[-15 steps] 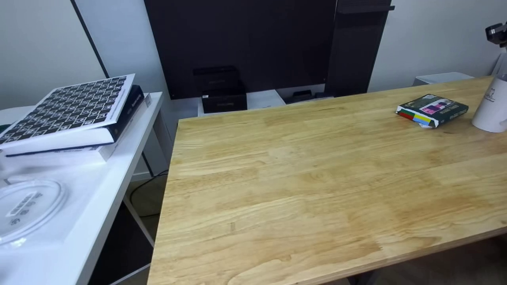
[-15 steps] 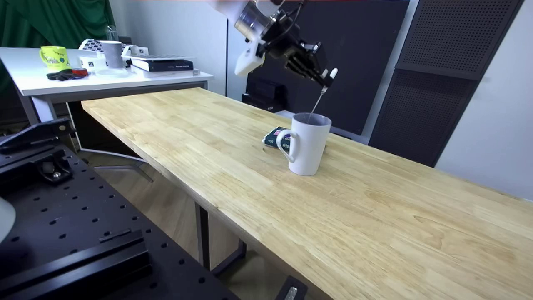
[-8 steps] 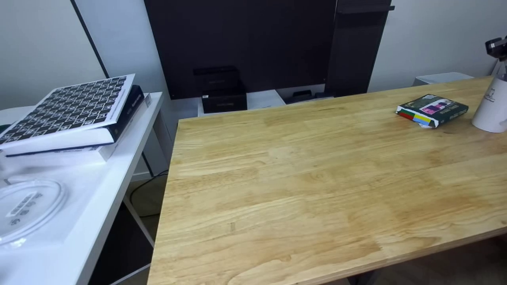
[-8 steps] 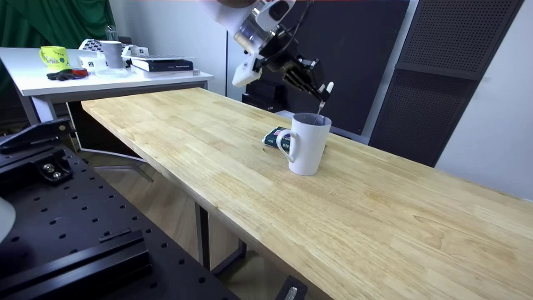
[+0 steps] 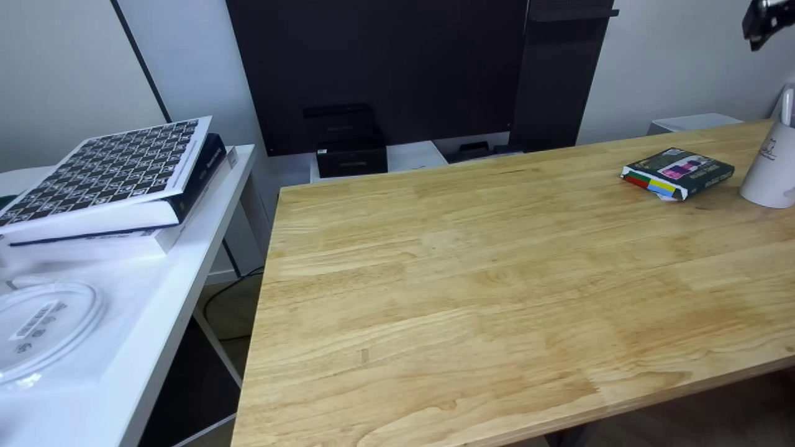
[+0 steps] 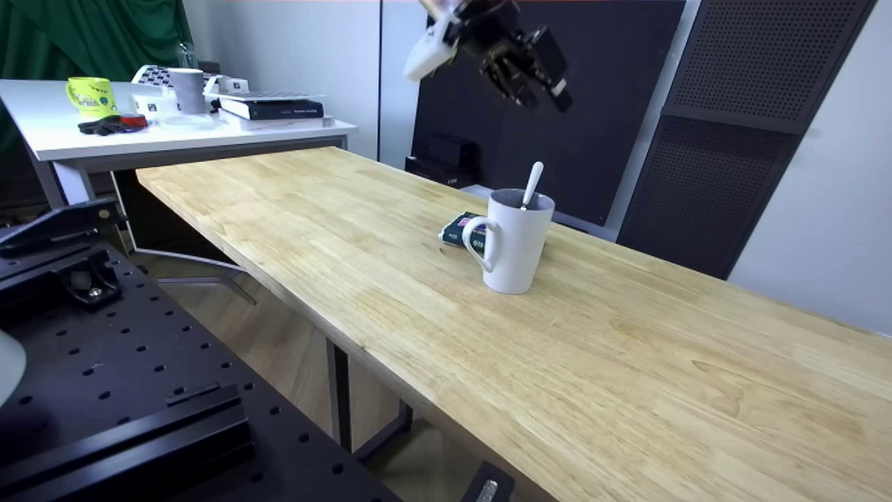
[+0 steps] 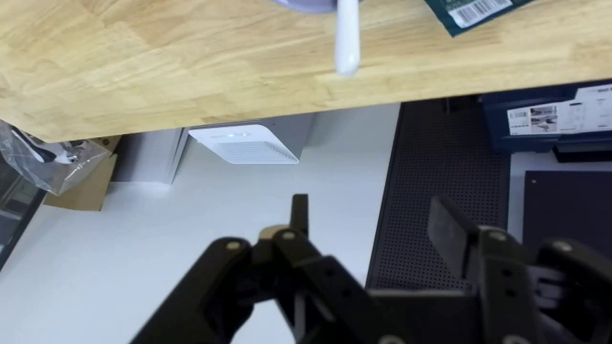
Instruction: Put the spoon in the cup
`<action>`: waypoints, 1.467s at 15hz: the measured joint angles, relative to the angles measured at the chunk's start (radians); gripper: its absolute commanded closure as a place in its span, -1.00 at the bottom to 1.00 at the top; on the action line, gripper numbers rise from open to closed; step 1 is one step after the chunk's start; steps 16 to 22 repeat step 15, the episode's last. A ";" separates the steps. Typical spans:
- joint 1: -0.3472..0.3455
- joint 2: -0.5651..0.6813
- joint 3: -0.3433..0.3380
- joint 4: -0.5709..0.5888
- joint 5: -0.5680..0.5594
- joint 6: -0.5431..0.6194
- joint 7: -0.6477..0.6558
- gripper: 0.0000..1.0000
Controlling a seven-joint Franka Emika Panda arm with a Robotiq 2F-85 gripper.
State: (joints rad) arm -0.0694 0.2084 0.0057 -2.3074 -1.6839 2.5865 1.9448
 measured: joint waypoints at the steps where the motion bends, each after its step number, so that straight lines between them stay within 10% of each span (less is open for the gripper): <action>1: -0.005 -0.031 -0.001 0.007 0.072 0.038 -0.086 -0.99; 8: -0.048 -0.031 0.037 0.000 0.650 0.362 -0.716 -1.00; 13: -0.249 0.053 0.375 -0.004 1.105 0.361 -1.150 -1.00; 22: -0.255 0.063 0.396 0.002 1.125 0.353 -1.176 -1.00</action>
